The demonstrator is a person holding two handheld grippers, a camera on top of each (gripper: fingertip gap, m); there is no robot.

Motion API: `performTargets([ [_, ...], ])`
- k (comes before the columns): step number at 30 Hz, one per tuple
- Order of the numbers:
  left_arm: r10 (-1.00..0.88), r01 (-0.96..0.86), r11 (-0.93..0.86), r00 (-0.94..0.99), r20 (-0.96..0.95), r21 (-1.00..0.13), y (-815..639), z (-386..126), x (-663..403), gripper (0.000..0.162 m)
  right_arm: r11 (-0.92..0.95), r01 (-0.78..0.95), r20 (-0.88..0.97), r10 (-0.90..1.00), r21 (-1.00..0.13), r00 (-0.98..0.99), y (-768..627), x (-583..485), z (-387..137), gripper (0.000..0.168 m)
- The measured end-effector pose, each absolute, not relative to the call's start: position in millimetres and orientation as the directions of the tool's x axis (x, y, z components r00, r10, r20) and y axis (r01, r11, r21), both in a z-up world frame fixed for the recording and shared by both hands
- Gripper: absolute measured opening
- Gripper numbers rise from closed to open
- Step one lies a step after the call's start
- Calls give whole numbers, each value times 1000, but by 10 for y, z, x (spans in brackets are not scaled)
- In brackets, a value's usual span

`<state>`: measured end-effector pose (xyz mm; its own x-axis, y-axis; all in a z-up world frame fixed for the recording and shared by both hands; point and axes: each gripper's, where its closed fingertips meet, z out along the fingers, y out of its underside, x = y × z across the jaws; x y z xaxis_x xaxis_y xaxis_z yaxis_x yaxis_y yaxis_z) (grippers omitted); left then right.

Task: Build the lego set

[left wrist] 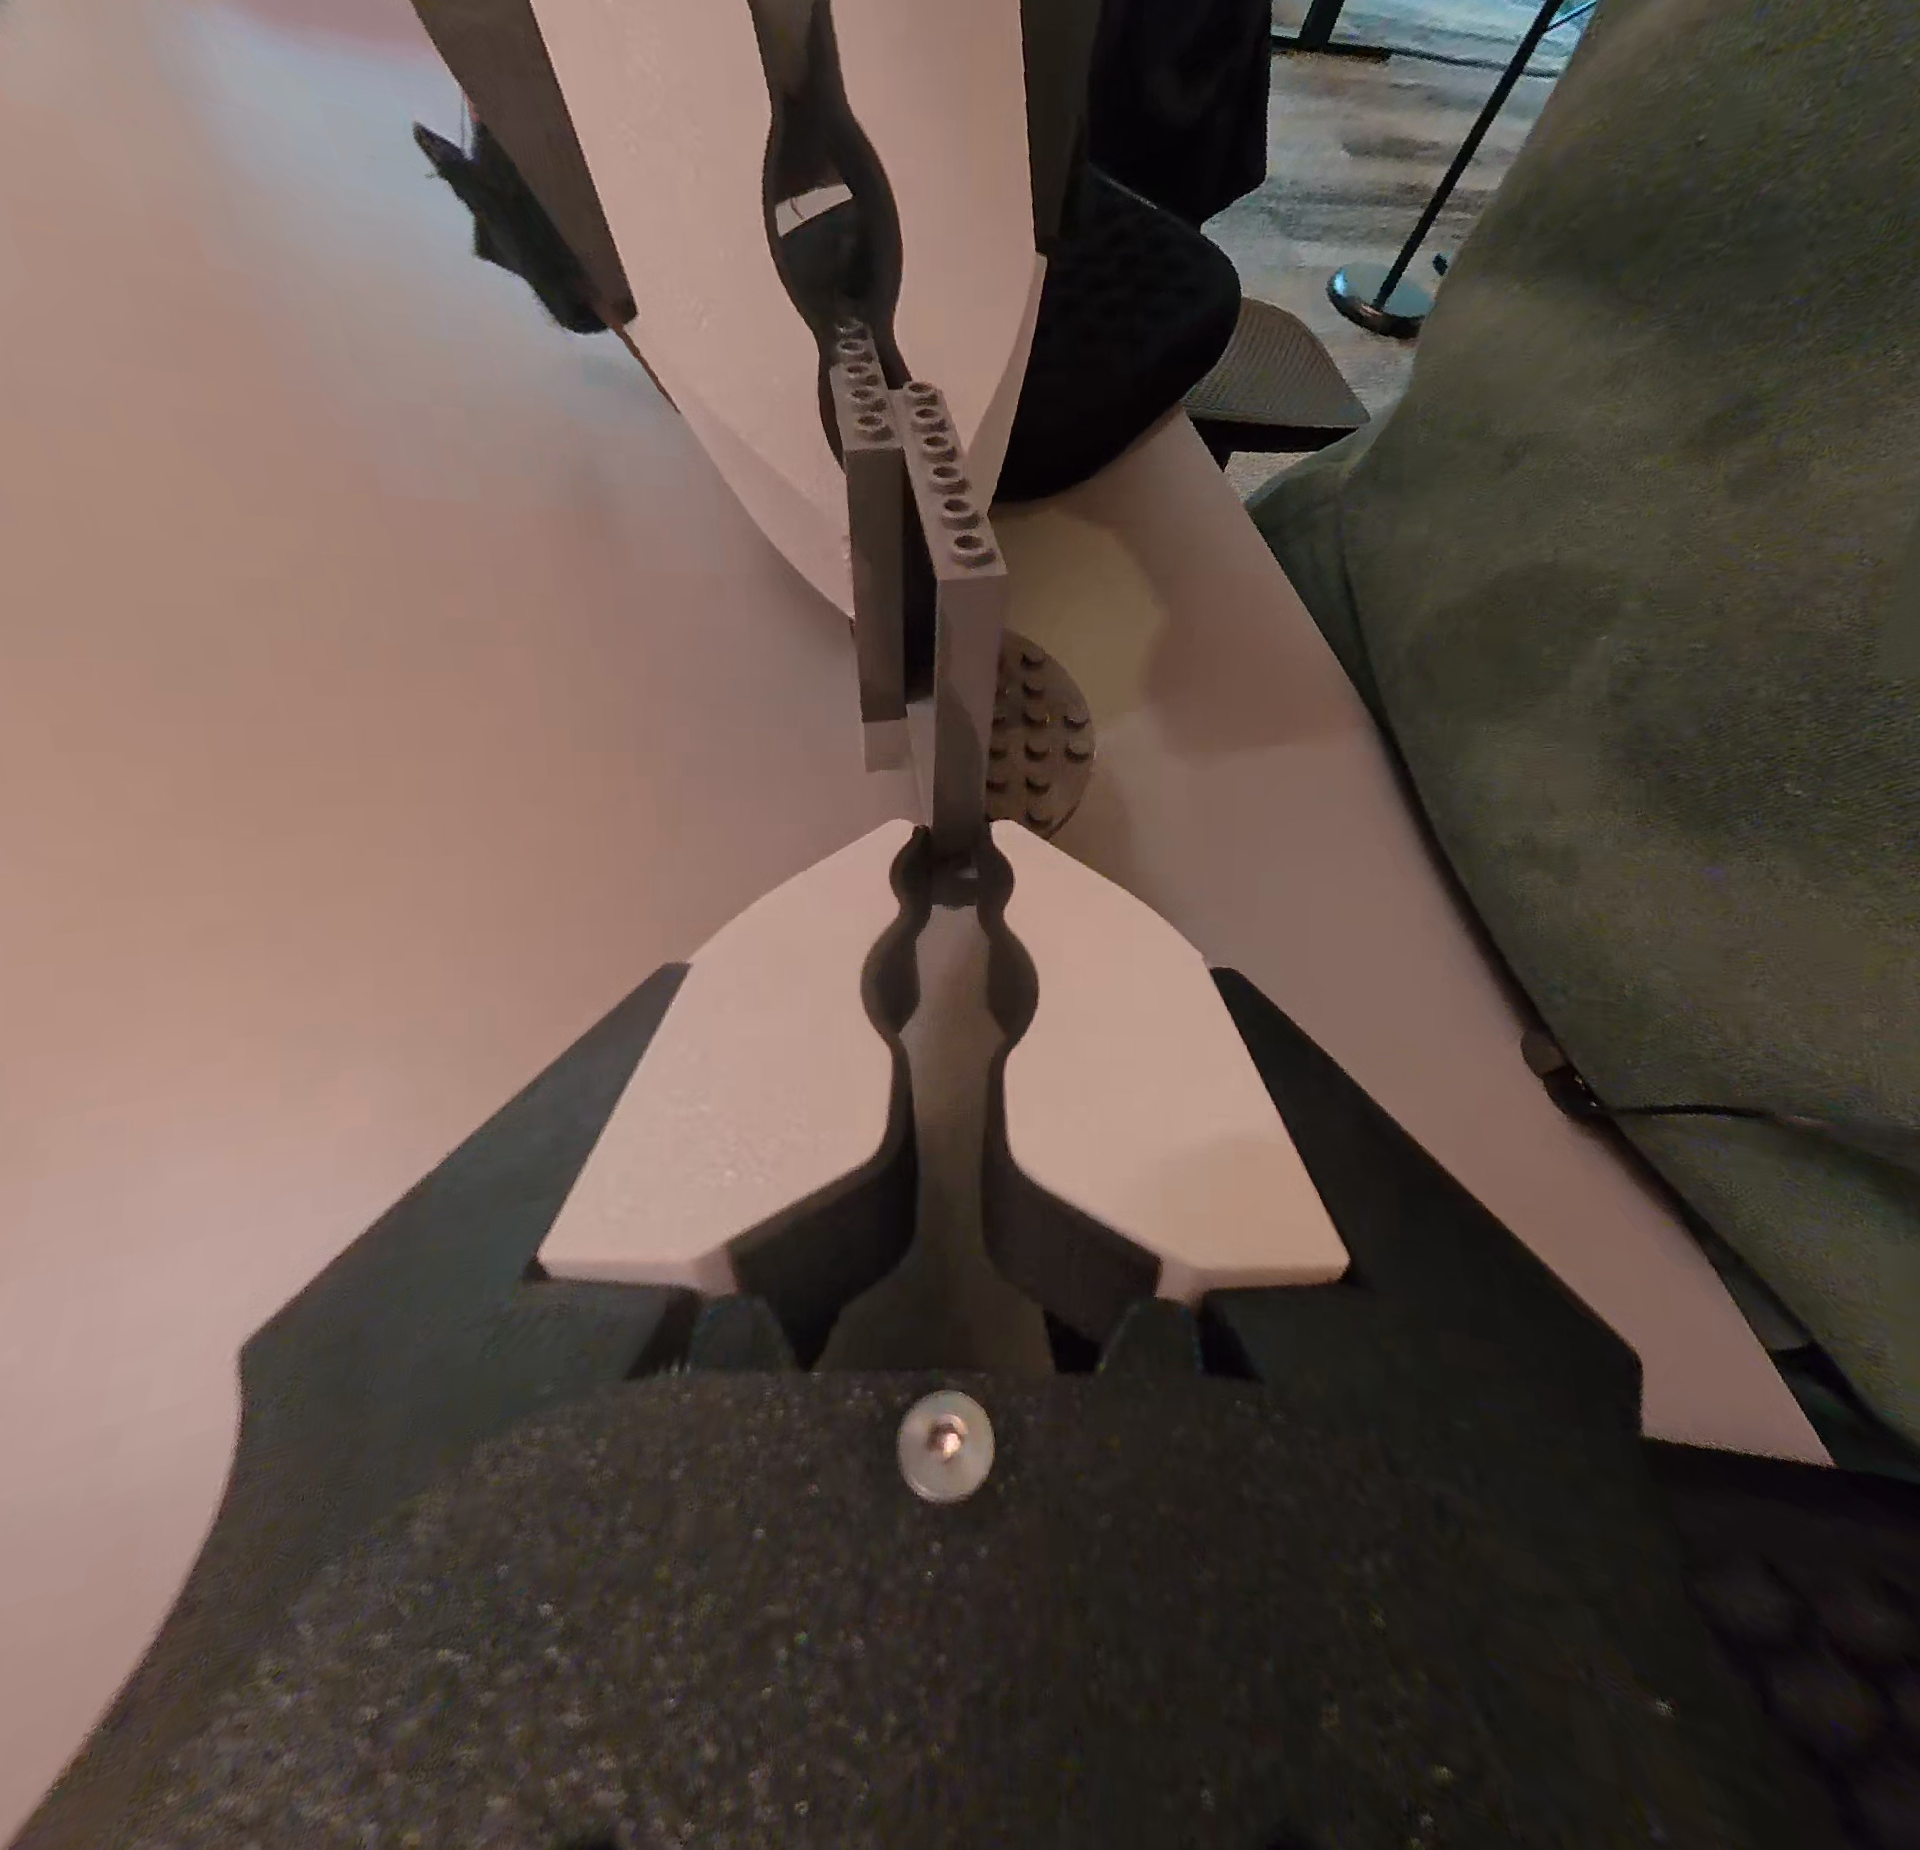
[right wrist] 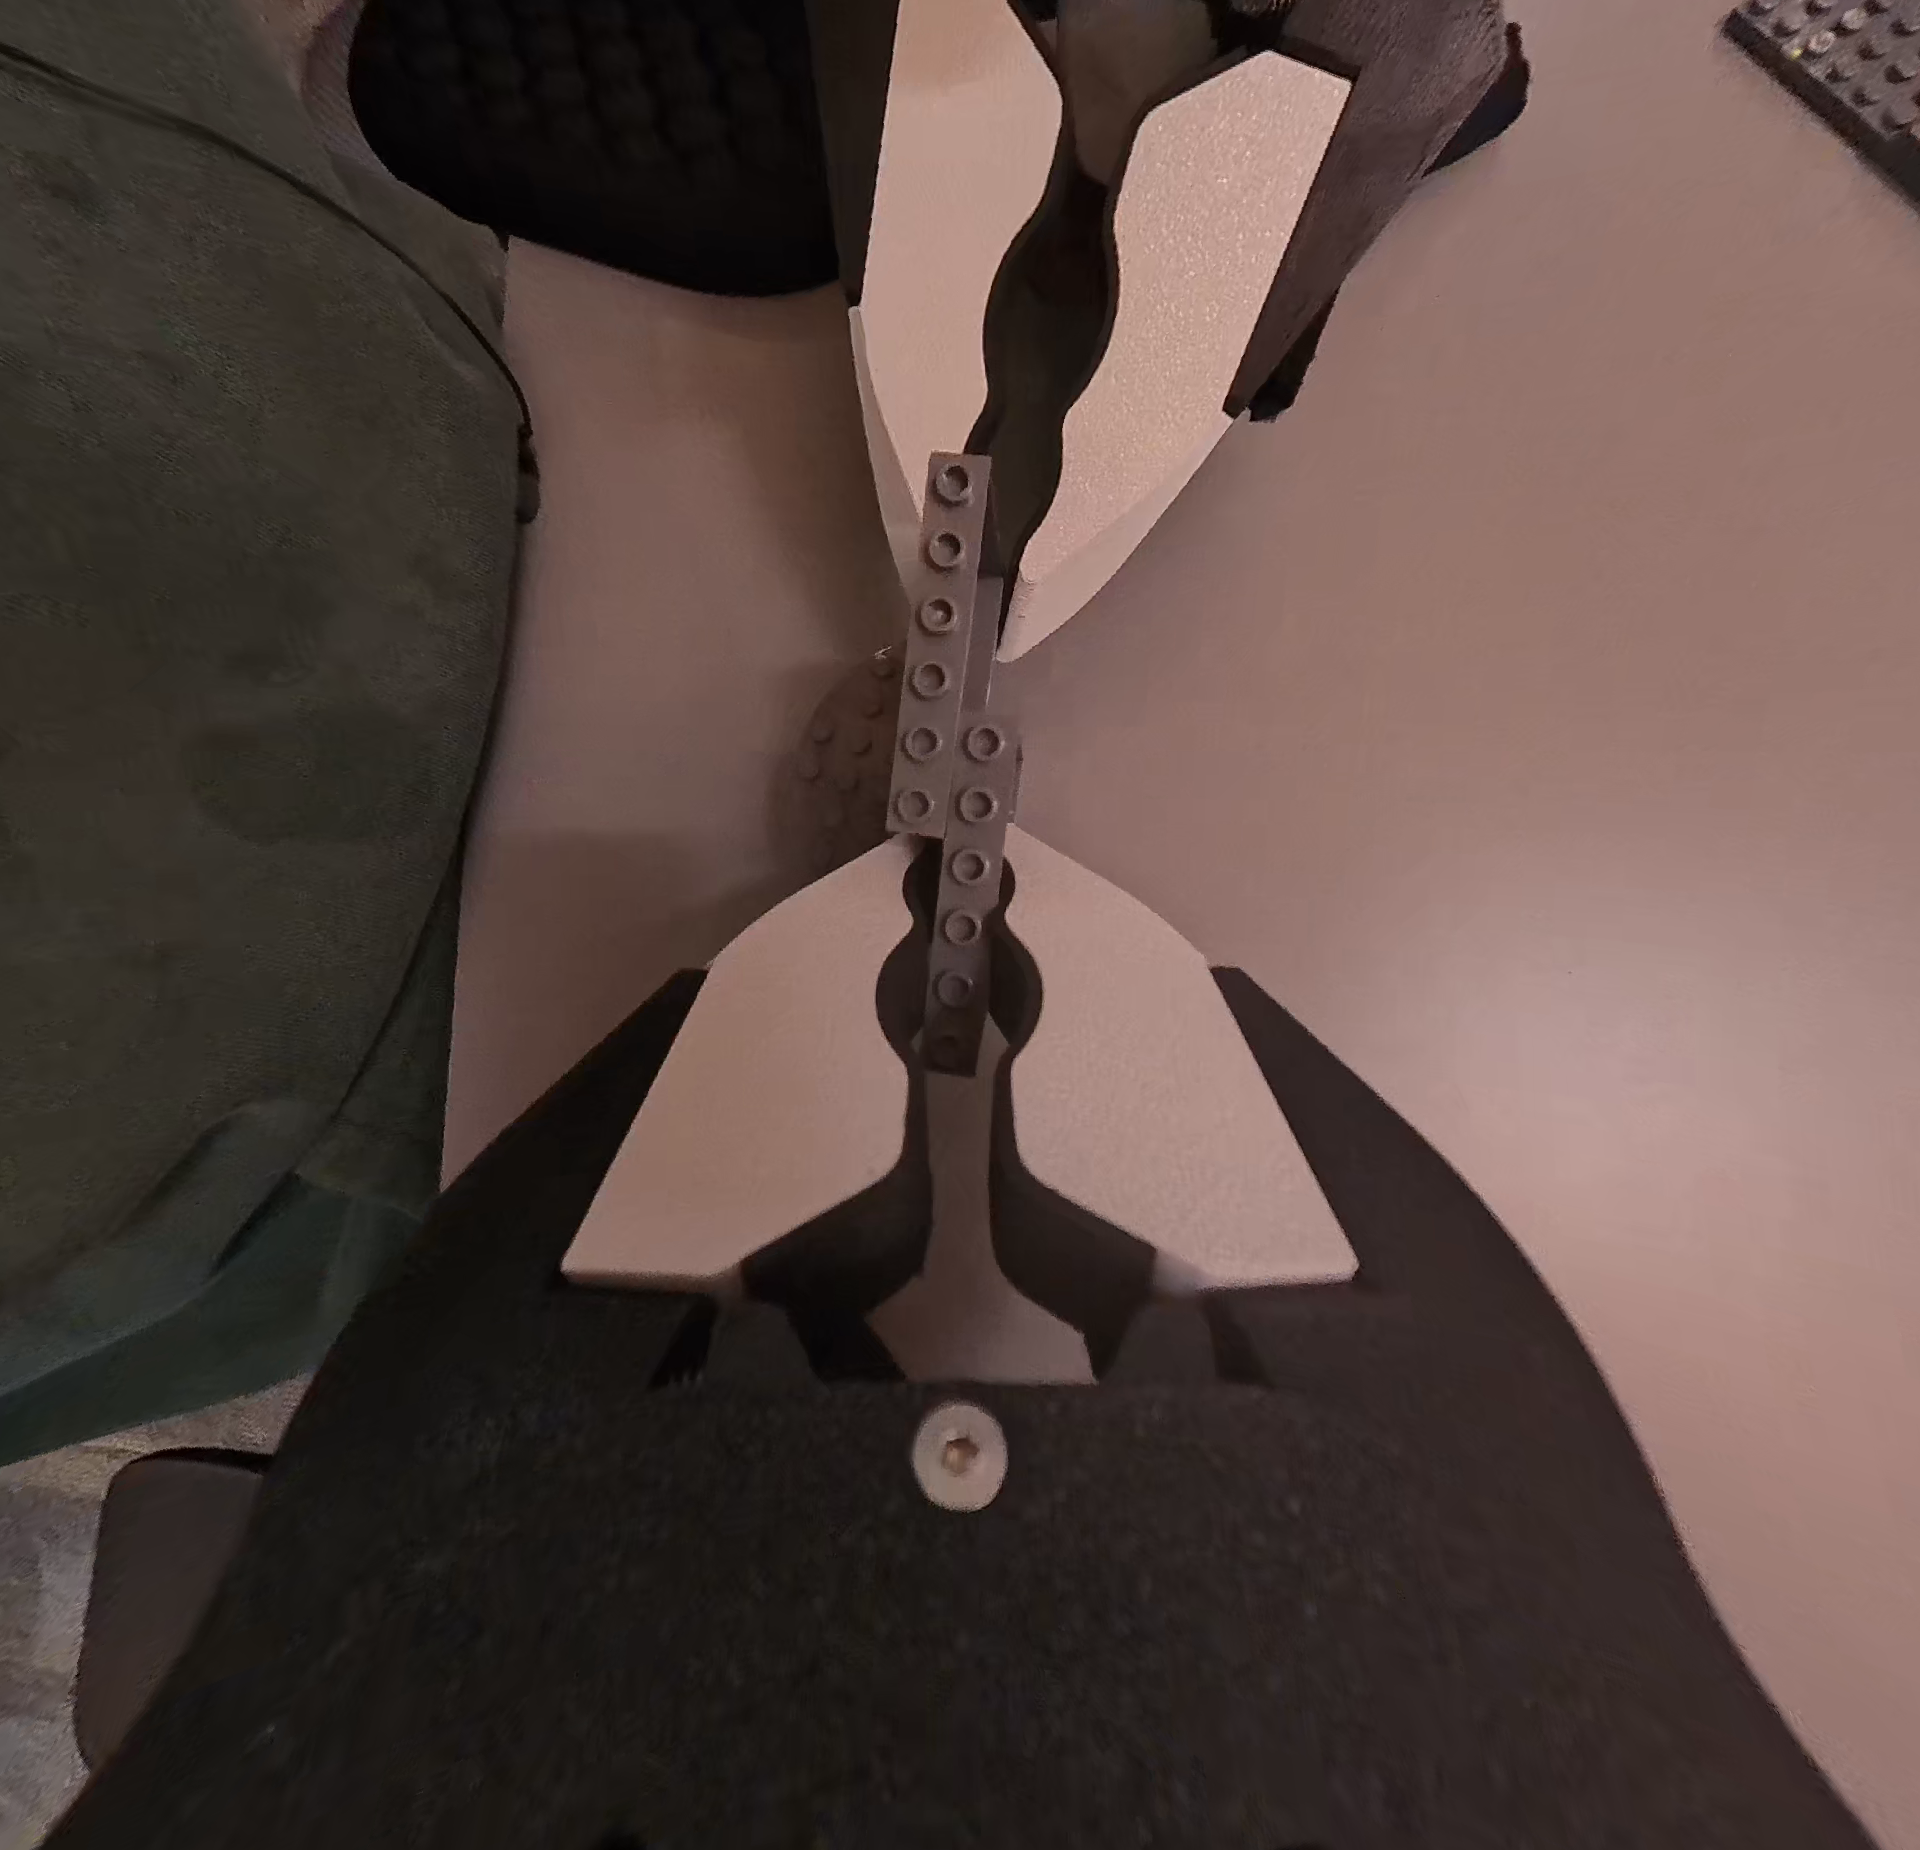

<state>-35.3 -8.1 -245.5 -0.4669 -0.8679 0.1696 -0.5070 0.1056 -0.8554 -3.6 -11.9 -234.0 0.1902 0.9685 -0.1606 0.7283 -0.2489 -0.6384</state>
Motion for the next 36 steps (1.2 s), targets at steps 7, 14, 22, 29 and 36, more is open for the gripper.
performTargets([
  [7,-881,-534,86,-434,186,-841,-33,-2495,-368,8,-351,678,-220,936,-646,275,-98,-9,-2294,5],
  [14,-895,-532,51,-401,198,-845,2,-2471,-338,7,-393,666,-241,919,-634,313,-94,-14,-2354,5],
  [22,-910,-565,62,-371,187,-823,18,-2560,-323,7,-426,689,-229,903,-587,364,-94,25,-2485,4],
  [29,-926,-596,93,-347,151,-798,30,-2652,-319,8,-414,732,-196,909,-541,369,-99,50,-2563,5],
  [36,-935,-624,135,-337,108,-770,39,-2735,-330,13,-405,764,-172,913,-503,370,-95,42,-2580,4],
])
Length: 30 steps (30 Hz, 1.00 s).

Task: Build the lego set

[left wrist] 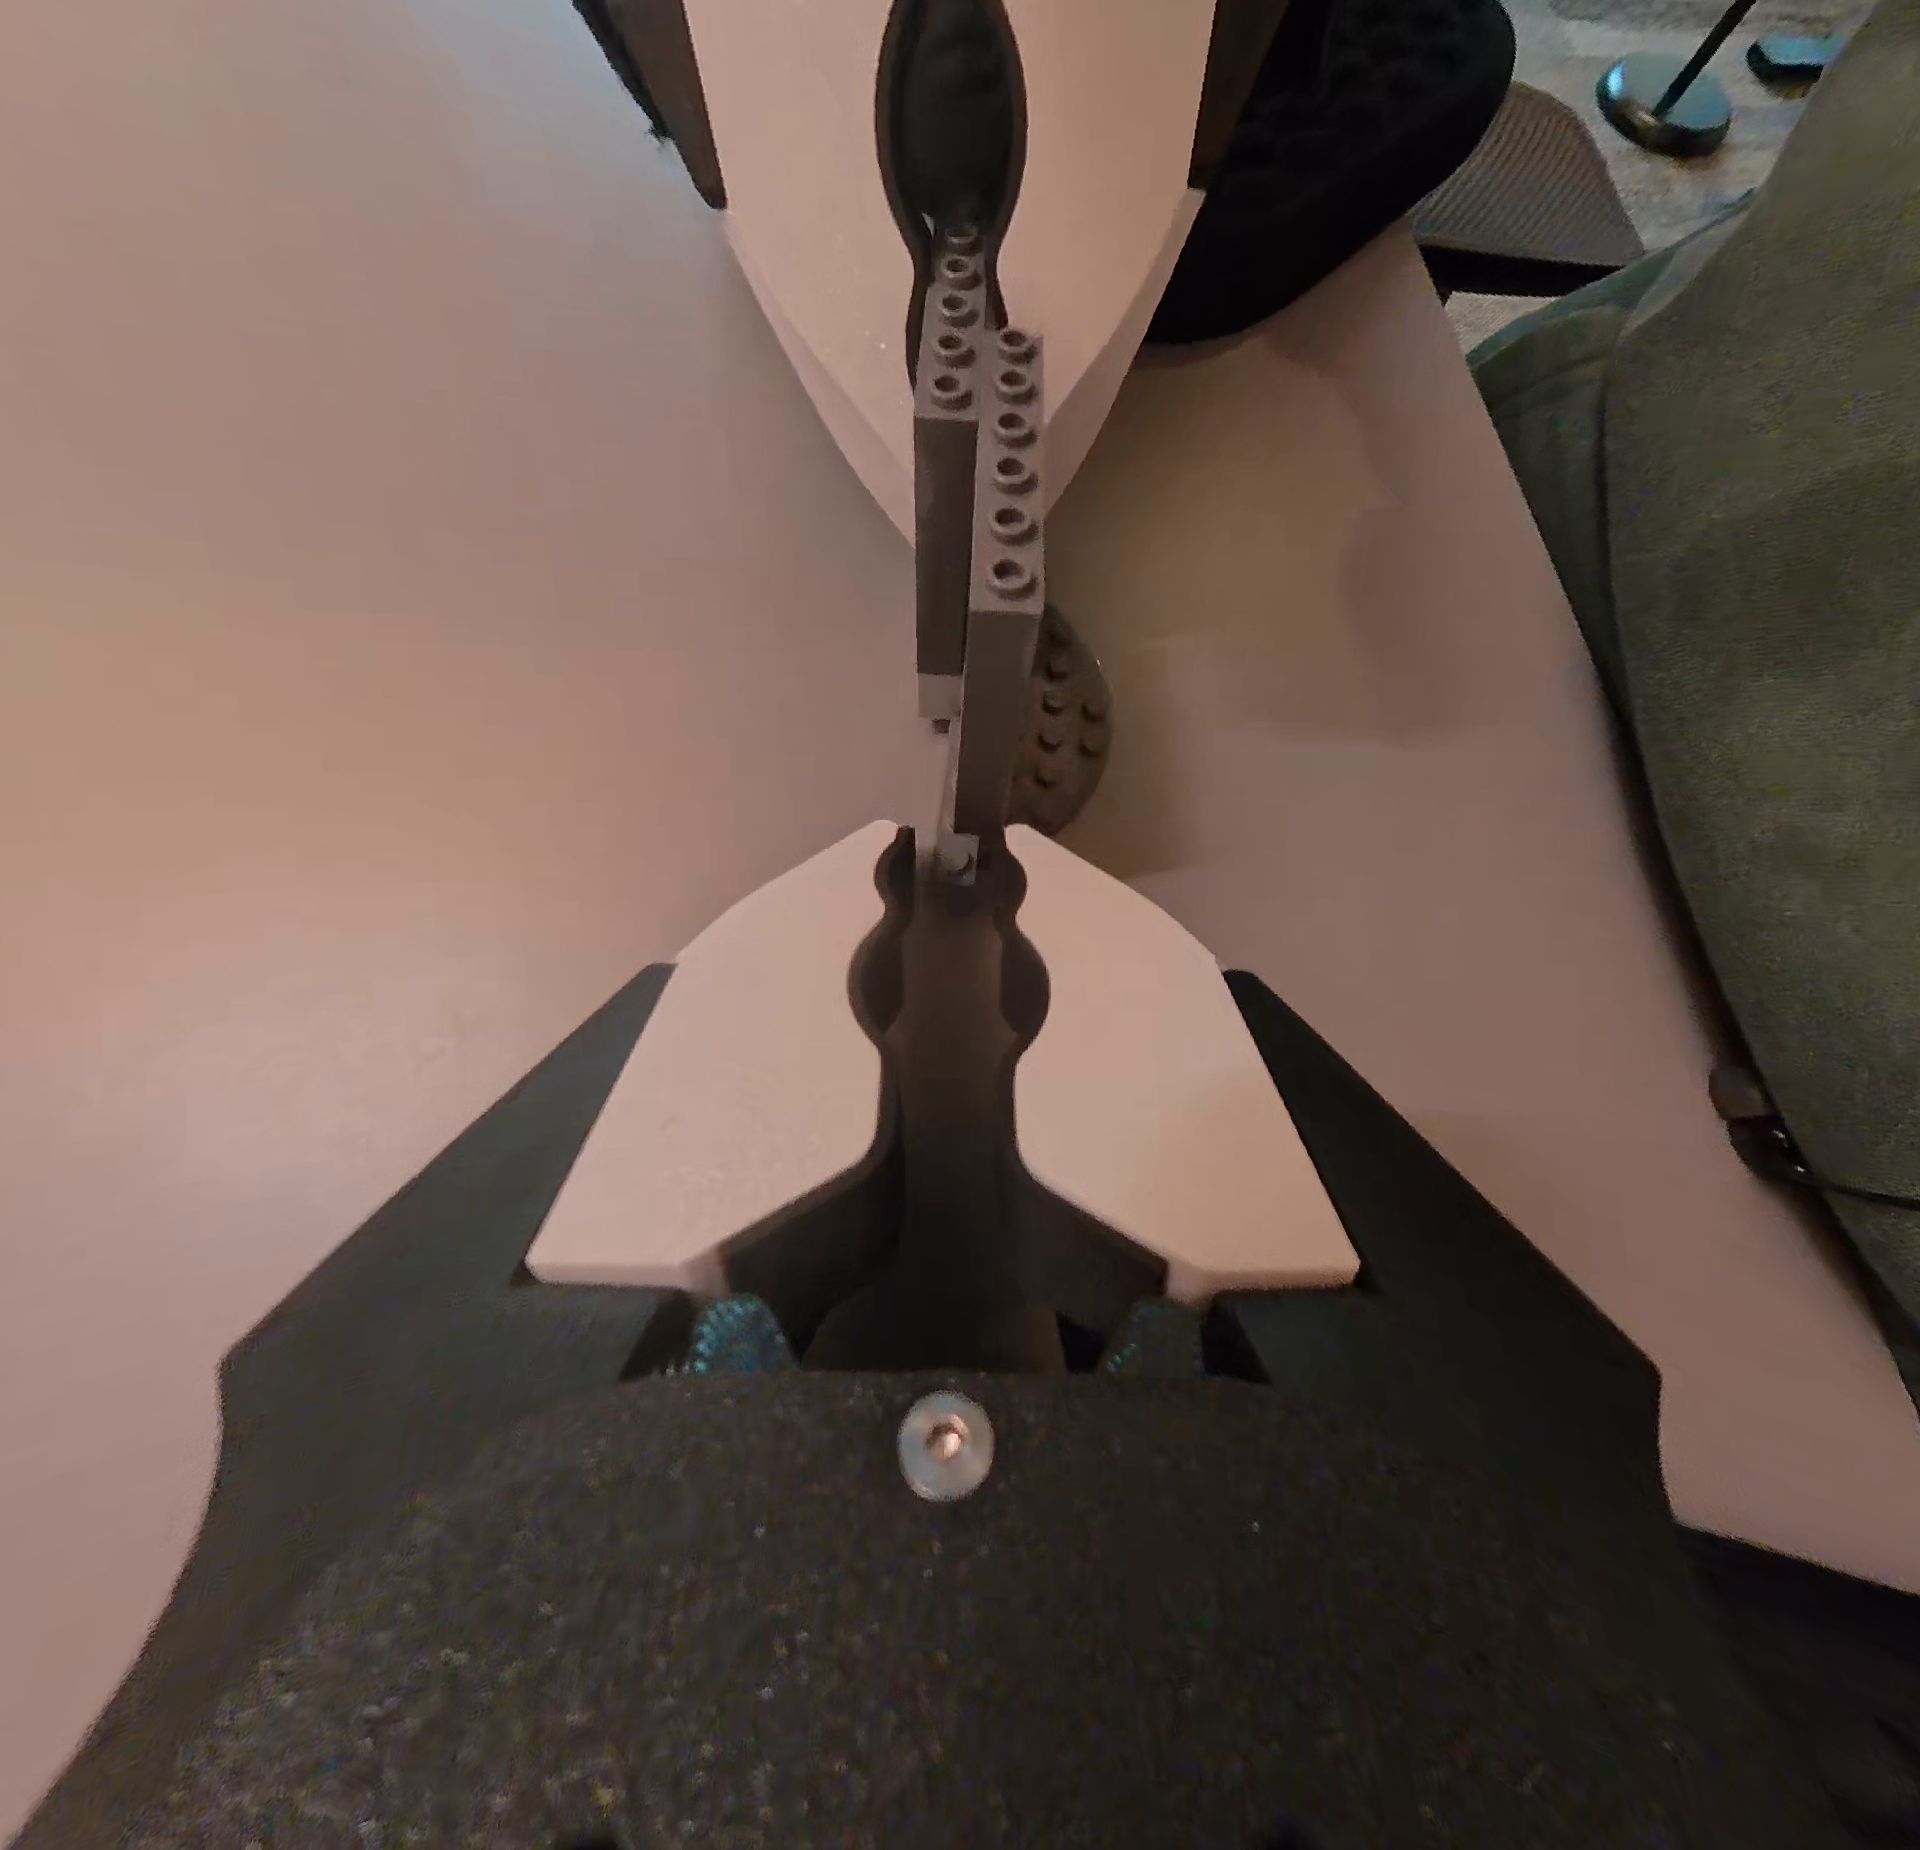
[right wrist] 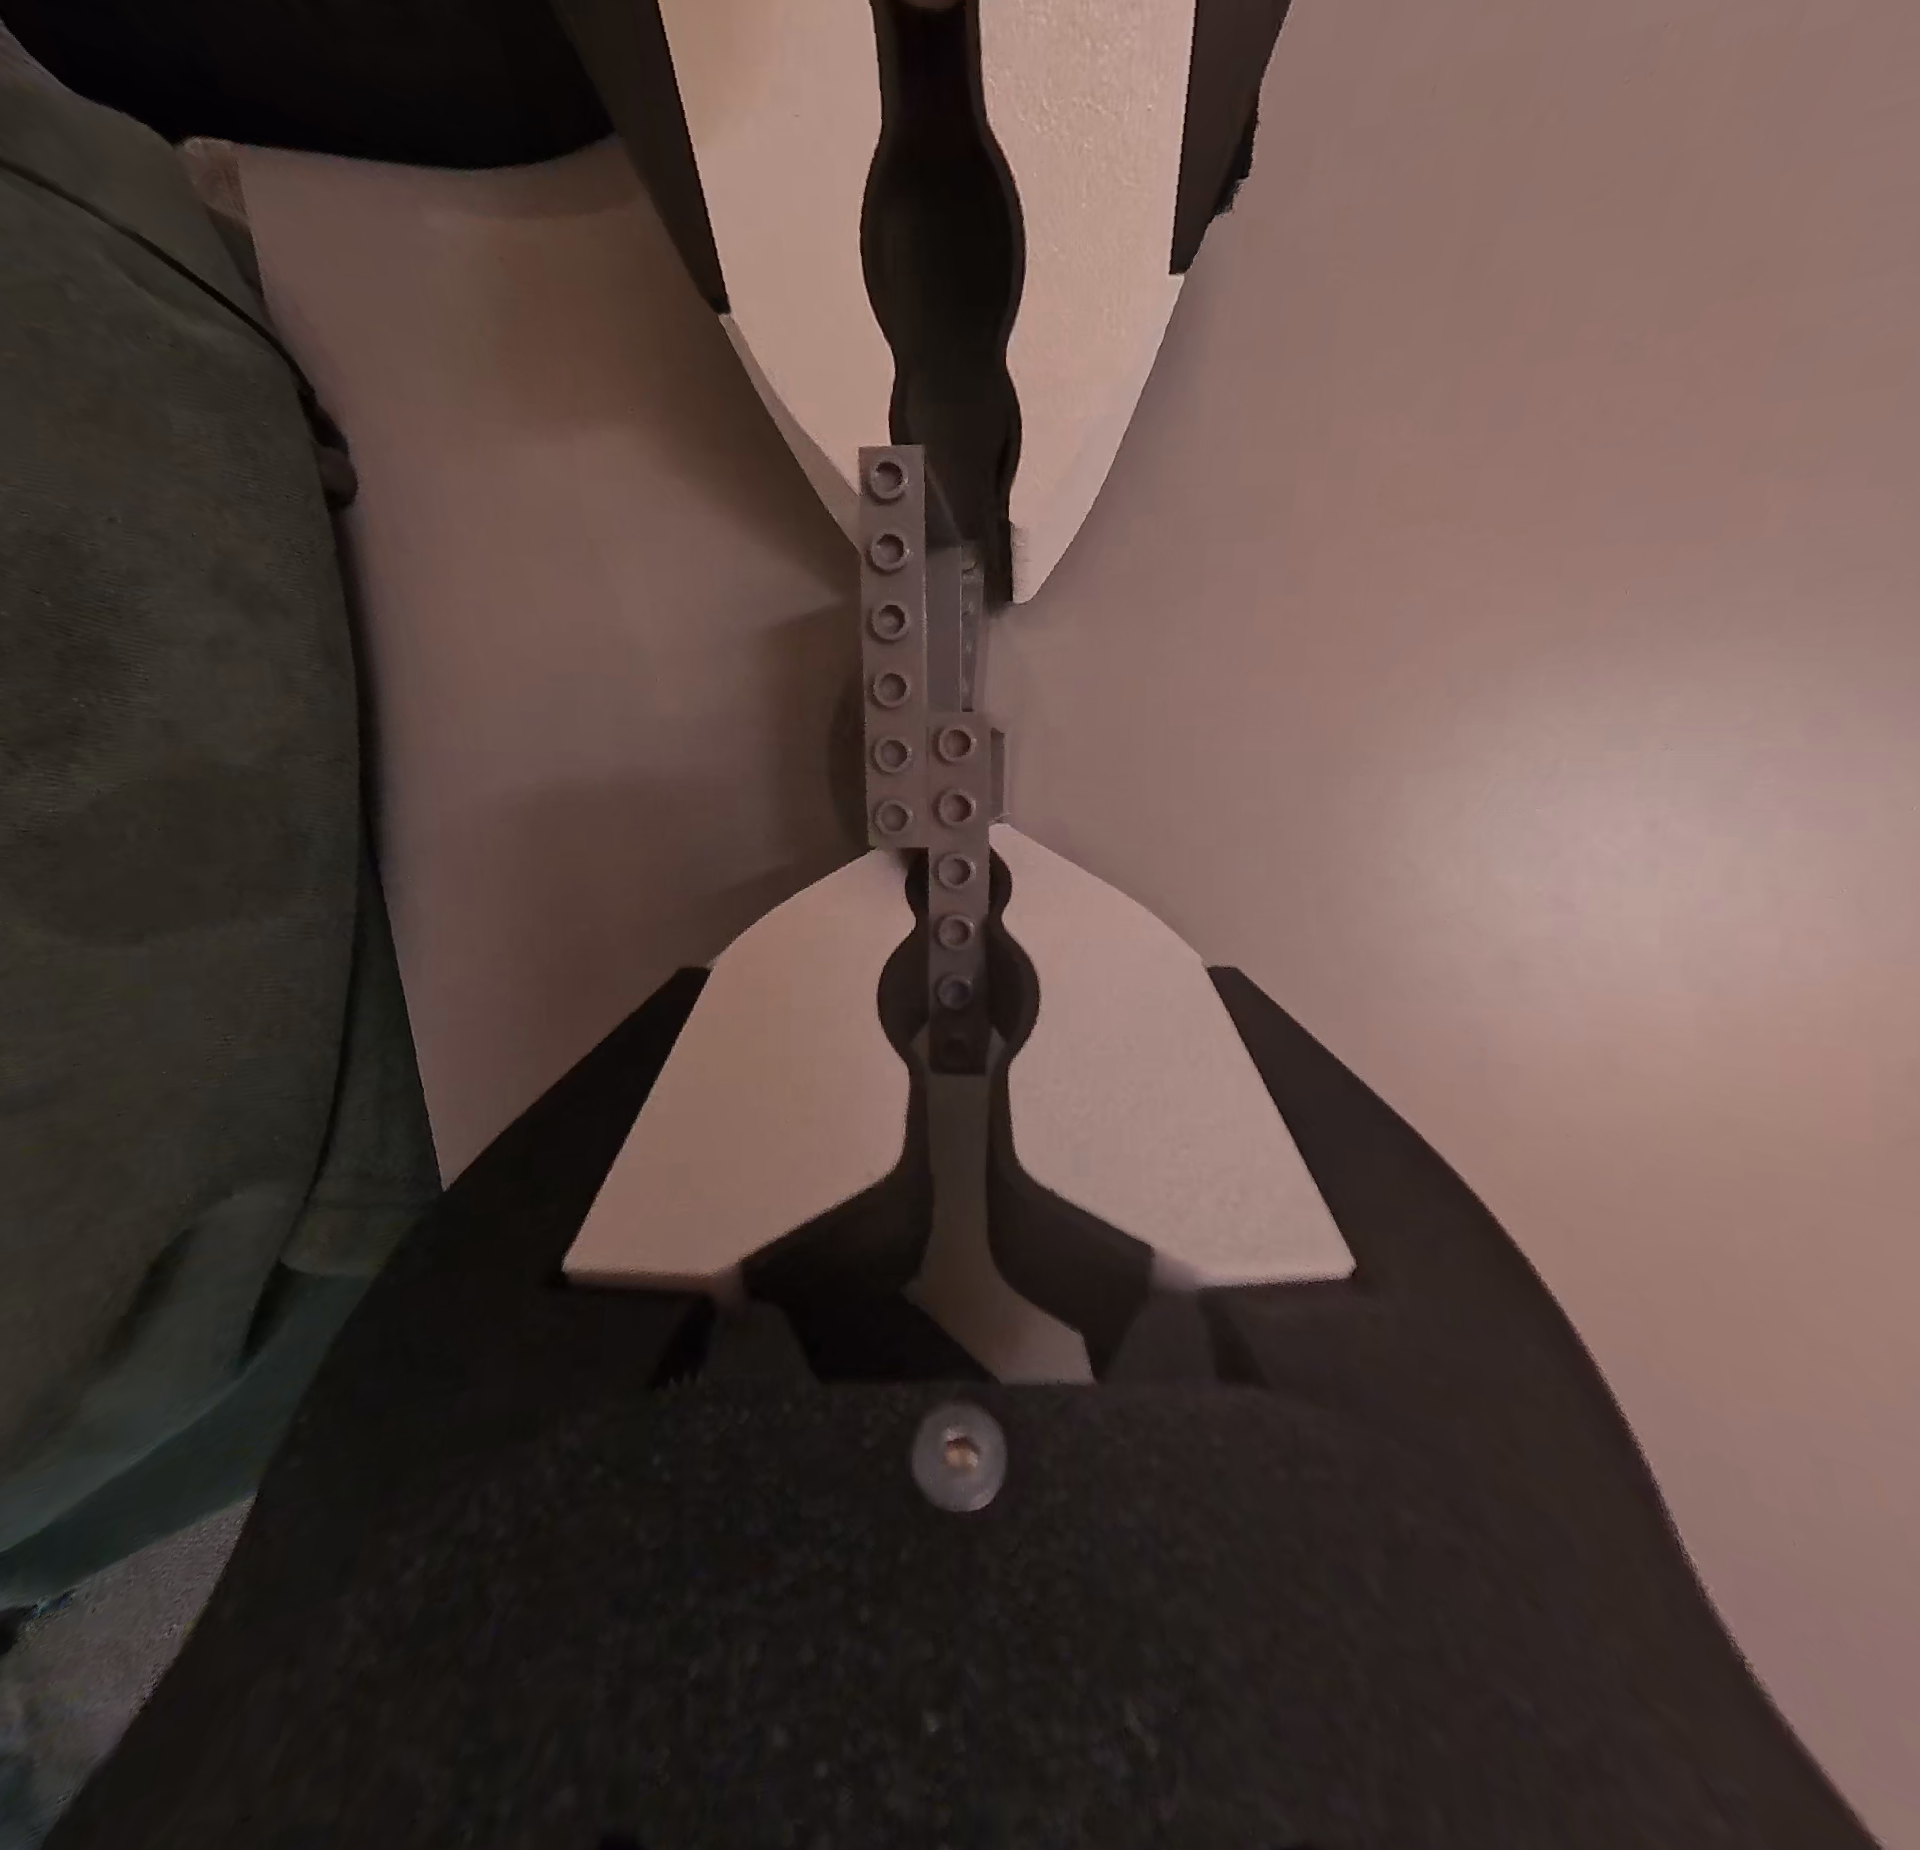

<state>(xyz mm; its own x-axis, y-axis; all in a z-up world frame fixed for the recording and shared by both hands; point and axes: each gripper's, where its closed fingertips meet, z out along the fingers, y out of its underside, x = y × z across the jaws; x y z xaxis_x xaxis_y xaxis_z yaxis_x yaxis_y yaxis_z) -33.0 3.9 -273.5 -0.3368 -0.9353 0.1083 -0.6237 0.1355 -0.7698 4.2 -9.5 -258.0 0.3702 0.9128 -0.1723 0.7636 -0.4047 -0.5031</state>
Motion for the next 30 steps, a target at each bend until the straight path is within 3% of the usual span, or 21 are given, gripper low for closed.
performTargets([
  [13,-940,-636,186,-338,54,-749,46,-2793,-345,11,-508,773,-162,859,-379,486,-97,40,-2575,5],
  [17,-935,-633,189,-349,58,-751,14,-2790,-359,21,-526,760,-153,847,-381,510,-80,19,-2546,4],
  [30,-940,-632,183,-337,54,-753,32,-2788,-354,20,-537,759,-142,839,-369,525,-83,-6,-2594,4],
])
